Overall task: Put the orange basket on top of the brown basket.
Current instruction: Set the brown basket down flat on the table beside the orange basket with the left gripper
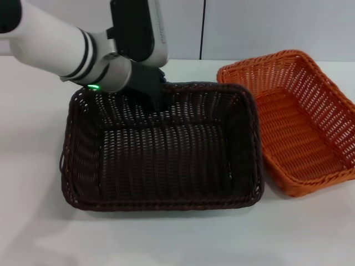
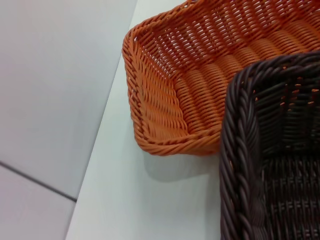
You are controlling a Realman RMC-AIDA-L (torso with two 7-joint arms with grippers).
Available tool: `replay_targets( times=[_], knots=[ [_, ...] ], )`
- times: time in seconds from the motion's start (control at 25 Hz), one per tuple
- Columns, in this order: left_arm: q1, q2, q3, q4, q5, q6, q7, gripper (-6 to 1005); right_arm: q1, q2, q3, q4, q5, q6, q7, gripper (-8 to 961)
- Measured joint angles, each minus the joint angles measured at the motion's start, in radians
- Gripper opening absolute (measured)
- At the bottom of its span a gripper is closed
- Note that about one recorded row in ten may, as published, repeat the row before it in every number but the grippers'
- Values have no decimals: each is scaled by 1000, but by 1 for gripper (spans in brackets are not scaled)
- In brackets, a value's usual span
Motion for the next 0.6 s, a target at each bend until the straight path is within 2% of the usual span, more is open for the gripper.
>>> replay_targets(
  times=[0.24,0.6],
  knots=[
    [-27,-3,43,62,-22,86,0,298,1,-1,-3,-14,0,2,0,784],
    [-27,-2,94,88,-87,221,0,298,1,-1,-11,-29,0,3,0,784]
  ],
)
